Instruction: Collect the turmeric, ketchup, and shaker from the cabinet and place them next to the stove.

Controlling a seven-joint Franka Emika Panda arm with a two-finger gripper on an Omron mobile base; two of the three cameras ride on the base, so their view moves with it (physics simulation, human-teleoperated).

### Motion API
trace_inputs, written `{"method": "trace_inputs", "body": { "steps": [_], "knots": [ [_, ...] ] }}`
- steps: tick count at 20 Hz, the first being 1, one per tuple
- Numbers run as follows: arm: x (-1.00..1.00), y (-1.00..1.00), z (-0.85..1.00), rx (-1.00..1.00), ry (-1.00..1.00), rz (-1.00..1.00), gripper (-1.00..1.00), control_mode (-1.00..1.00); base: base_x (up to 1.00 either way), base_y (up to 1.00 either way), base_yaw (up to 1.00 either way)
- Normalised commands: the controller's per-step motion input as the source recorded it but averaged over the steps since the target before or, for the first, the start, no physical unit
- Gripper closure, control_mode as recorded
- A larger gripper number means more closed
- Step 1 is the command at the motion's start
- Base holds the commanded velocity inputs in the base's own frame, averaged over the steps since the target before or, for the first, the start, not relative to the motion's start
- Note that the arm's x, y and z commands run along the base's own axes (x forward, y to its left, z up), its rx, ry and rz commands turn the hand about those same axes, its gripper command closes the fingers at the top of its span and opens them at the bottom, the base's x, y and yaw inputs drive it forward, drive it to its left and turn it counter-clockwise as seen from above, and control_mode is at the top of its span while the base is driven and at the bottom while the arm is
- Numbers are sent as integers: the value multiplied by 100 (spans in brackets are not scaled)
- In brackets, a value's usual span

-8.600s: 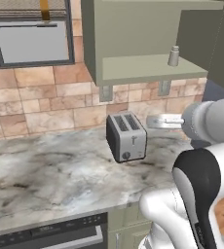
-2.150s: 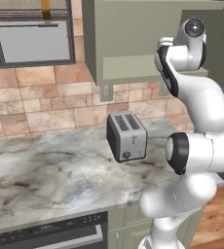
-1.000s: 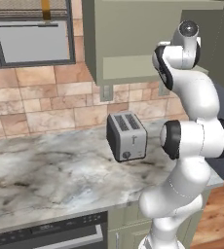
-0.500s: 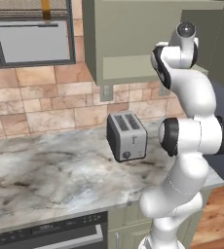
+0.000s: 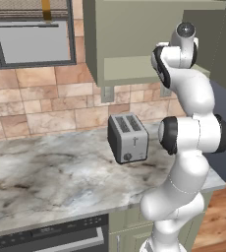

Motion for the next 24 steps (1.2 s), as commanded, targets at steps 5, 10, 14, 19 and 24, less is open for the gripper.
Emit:
{"method": "trace_inputs", "body": {
  "steps": [5,10,14,19,24],
  "knots": [
    [0,0,0,0,0,0,100,-100,0,0,0],
    [-10,-1,0,0,-1,0,100,-100,0,0,0],
    [-25,0,0,0,-1,0,100,-100,0,0,0],
    [-39,5,0,1,-4,0,100,-100,0,0,0],
    [-70,19,0,0,-6,0,100,-100,0,0,0]
  ]
}}
